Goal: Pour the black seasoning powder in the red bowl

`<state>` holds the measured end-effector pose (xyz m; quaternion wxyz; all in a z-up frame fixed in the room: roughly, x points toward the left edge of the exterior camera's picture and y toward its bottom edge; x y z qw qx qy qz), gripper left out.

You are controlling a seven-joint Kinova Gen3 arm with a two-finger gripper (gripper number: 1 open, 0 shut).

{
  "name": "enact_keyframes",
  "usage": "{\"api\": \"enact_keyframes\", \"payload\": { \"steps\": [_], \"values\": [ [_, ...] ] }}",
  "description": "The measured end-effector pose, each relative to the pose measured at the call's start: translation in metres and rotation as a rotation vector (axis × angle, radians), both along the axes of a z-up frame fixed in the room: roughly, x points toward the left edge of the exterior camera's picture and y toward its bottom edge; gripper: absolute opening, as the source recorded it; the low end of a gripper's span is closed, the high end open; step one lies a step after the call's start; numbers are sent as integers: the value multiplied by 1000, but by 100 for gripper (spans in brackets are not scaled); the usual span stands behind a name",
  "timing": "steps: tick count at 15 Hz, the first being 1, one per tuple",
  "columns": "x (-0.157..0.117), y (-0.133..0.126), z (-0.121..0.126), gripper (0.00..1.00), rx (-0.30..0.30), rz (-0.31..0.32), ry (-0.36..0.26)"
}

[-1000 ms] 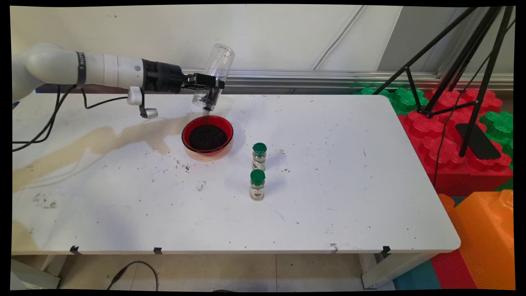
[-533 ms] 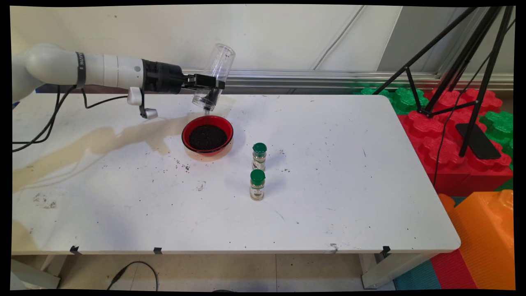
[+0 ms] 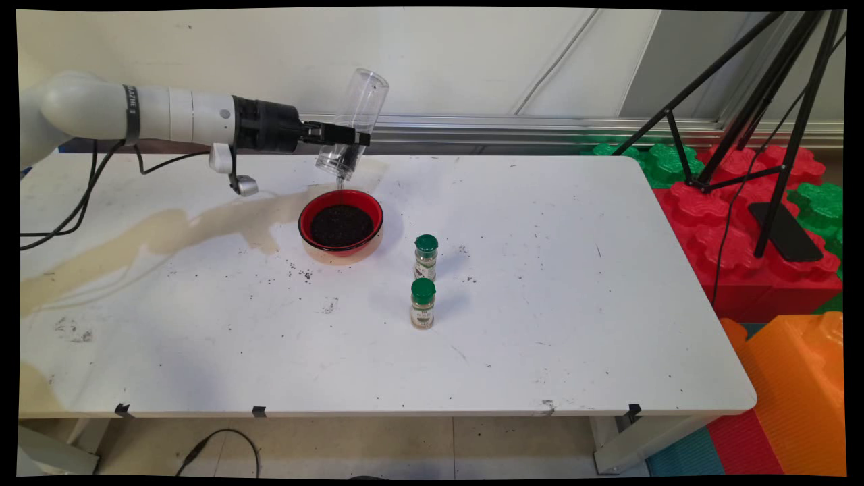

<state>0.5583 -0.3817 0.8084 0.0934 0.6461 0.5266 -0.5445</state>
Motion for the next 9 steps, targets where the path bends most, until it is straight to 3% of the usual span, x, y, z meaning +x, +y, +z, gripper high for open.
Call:
{"api": "enact_keyframes", "payload": {
  "steps": [9],
  "values": [
    [0,3,2,0,-67,-38,-61]
  ]
}}
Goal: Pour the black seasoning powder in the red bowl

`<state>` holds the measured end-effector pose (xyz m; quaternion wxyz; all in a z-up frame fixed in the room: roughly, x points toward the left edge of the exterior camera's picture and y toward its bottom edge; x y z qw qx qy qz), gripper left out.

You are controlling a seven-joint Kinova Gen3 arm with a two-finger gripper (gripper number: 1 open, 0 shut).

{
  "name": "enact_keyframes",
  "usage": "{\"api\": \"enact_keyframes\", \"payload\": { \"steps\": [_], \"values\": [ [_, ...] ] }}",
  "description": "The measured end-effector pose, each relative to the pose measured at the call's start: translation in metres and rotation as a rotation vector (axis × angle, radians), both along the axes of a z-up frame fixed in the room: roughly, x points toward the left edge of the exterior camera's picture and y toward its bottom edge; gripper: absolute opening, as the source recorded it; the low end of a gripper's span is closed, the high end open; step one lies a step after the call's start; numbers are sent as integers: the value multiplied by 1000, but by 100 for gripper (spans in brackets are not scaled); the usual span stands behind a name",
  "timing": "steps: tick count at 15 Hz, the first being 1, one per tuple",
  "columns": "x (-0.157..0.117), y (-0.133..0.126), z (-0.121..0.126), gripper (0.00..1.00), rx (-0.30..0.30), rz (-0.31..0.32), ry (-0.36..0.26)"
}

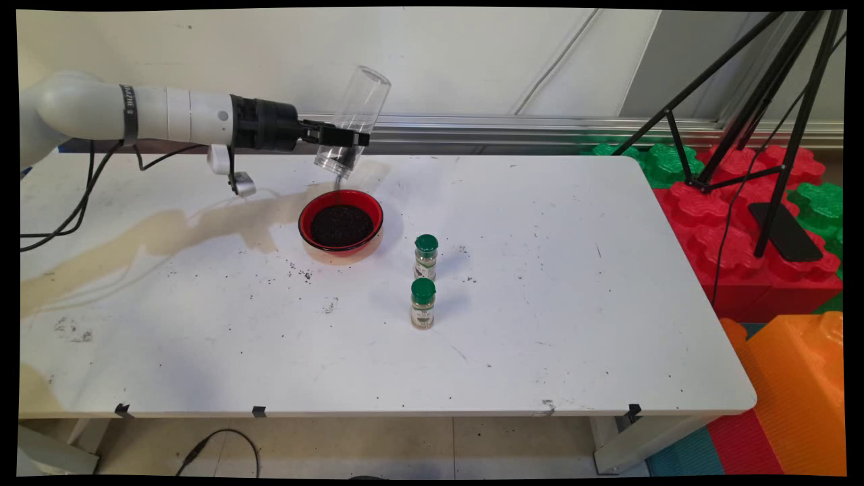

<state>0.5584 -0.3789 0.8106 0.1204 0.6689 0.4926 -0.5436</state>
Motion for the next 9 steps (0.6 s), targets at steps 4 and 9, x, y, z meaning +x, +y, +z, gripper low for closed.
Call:
{"api": "enact_keyframes", "payload": {
  "steps": [4,9],
  "values": [
    [0,3,1,0,-28,-19,-26],
    [0,9,1,0,-55,-42,-49]
  ]
}}
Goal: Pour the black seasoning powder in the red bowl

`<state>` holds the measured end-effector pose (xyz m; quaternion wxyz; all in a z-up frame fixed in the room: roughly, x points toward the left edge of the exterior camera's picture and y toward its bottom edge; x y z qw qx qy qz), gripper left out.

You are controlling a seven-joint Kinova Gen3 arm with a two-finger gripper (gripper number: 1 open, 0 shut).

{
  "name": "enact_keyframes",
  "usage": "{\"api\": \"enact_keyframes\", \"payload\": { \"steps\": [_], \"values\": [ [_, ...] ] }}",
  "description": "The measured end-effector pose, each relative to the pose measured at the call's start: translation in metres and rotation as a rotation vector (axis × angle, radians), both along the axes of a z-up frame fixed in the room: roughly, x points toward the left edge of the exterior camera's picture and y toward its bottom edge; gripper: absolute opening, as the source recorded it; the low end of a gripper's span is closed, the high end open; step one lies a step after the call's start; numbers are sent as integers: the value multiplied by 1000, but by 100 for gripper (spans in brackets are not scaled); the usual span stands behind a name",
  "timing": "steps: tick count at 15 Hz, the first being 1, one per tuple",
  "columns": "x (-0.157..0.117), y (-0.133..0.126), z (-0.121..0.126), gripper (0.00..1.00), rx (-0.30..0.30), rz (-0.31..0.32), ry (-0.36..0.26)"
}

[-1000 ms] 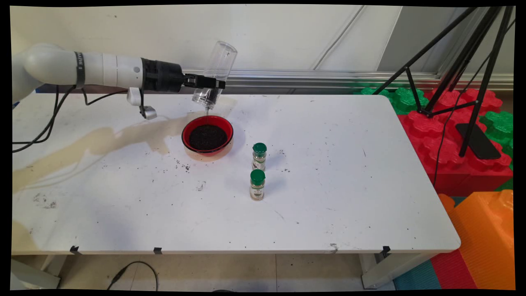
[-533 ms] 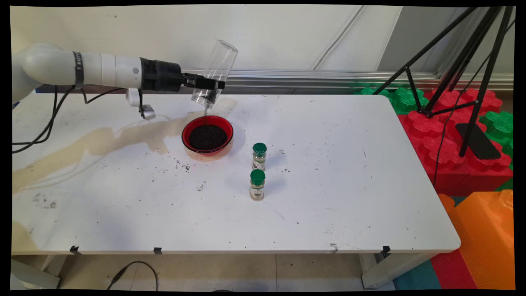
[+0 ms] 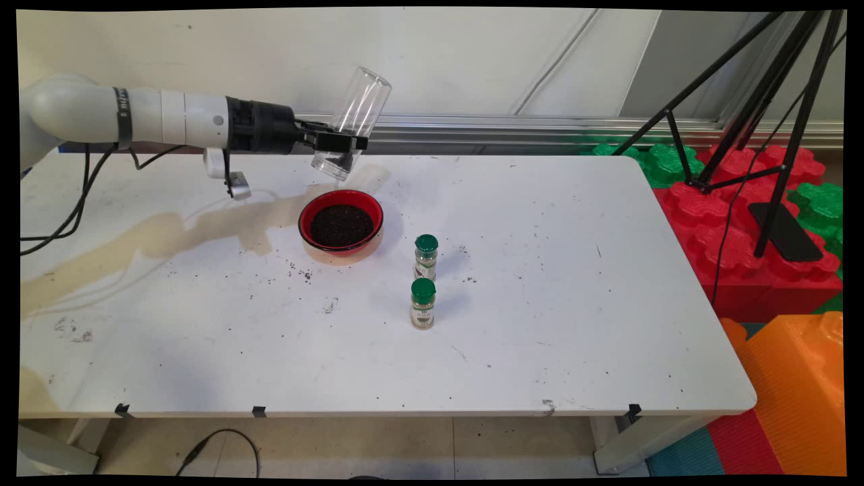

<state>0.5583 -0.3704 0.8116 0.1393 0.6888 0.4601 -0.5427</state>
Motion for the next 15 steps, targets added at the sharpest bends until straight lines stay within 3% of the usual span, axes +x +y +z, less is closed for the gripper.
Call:
{"api": "enact_keyframes", "payload": {
  "steps": [15],
  "values": [
    [-4,11,-3,0,-57,-61,-58]
  ]
}}
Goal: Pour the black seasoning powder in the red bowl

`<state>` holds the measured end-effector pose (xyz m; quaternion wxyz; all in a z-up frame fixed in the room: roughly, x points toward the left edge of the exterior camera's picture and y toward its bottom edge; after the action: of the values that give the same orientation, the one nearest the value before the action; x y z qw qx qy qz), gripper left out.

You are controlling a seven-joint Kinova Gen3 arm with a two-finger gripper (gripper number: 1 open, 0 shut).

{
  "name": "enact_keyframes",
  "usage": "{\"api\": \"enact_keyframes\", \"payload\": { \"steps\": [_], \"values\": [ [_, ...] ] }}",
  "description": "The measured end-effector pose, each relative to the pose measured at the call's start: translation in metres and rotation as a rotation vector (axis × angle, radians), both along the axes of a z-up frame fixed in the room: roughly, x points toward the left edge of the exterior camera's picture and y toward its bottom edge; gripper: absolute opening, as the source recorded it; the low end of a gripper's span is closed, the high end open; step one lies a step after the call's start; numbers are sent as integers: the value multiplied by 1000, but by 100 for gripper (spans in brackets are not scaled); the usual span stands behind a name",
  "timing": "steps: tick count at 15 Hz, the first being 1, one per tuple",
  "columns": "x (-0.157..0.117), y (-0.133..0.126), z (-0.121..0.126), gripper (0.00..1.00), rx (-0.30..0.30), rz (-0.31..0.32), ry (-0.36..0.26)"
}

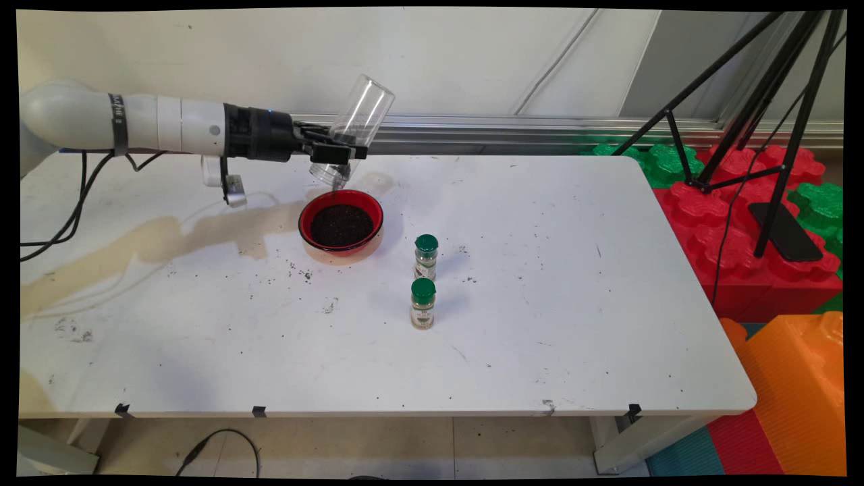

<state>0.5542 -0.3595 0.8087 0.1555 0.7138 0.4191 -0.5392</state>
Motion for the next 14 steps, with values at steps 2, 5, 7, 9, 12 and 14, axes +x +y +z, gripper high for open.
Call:
{"api": "enact_keyframes", "payload": {
  "steps": [2,5,7,9,12,14],
  "values": [
    [-1,0,1,0,-7,-5,-2],
    [-3,1,2,0,-19,-18,-8],
    [-3,2,1,0,-19,-22,-13],
    [-1,4,-1,0,-17,-22,-18],
    [0,6,-3,0,-14,-24,-24],
    [-1,6,-2,0,-18,-25,-22]
  ]
}}
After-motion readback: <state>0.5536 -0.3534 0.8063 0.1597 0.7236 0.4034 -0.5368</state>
